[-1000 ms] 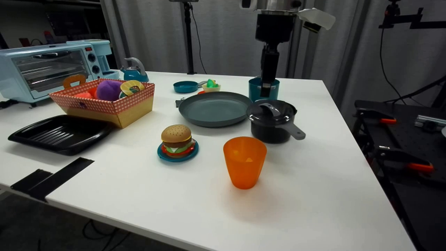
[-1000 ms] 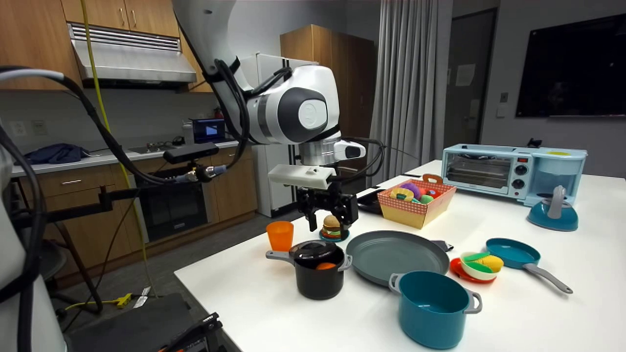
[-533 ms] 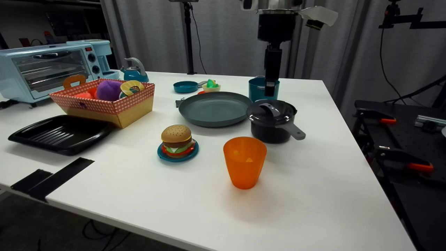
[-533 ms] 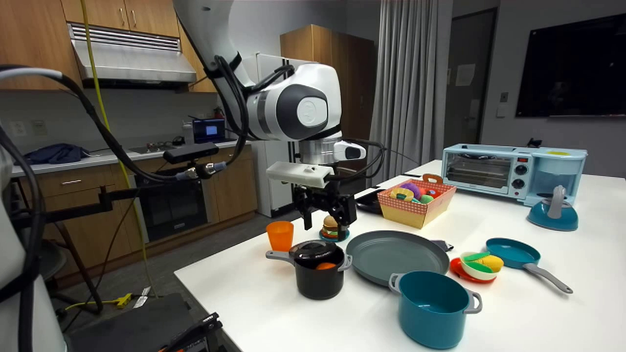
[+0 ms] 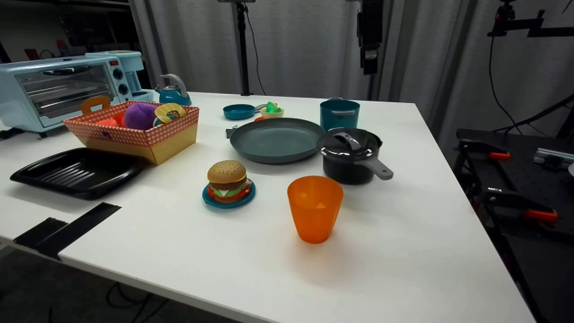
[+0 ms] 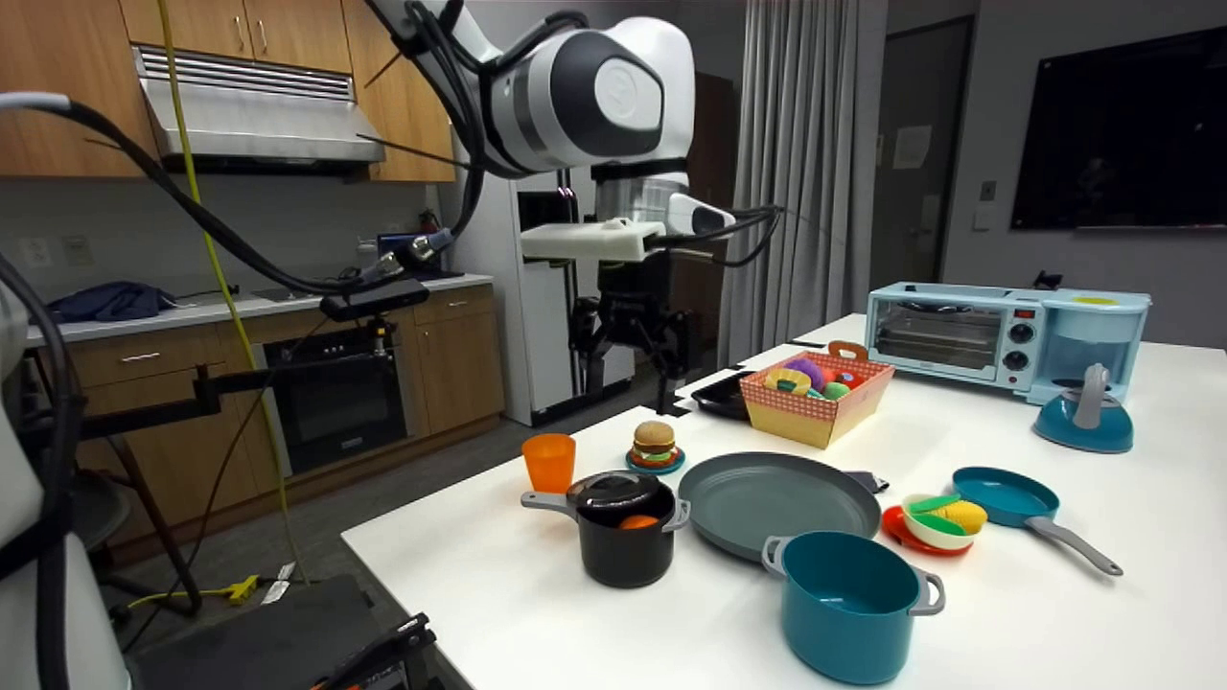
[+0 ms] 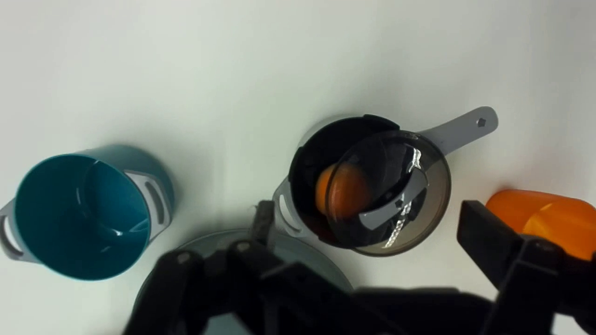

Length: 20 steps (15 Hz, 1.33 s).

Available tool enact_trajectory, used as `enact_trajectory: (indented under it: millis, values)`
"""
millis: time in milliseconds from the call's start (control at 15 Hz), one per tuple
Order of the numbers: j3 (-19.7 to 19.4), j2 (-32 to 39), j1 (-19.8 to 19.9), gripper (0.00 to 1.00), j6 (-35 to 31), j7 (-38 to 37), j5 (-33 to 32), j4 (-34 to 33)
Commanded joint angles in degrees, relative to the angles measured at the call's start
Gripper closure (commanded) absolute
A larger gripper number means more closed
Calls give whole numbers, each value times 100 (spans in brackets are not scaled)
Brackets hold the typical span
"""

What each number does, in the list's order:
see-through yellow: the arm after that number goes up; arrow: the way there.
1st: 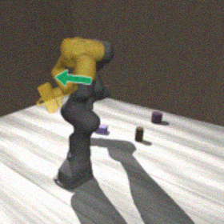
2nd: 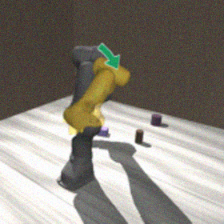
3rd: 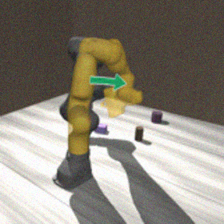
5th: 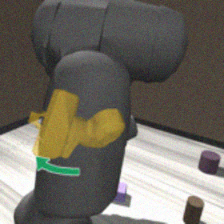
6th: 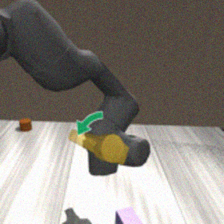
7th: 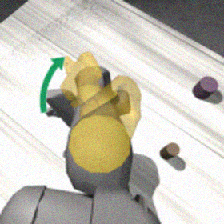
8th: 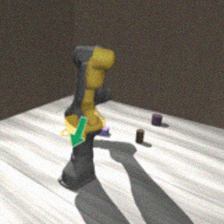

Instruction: Move the lid from the blue pot to the black pot.

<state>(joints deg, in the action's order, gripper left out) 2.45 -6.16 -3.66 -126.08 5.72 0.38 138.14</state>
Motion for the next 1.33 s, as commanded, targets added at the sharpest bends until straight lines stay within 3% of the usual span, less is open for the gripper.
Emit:
enact_trajectory:
  millis: [0, 600, 667, 1267]
  values:
    - [-127, -731, 101, 0, 538, 235, 24, 18]
    - [-605, -1914, 360, 0, 1404, 387, 28, 235]
    - [-497, -1529, 295, 0, 1184, 236, 9, 50]
    - [-477, -1487, 306, 0, 1211, 240, 6, 55]
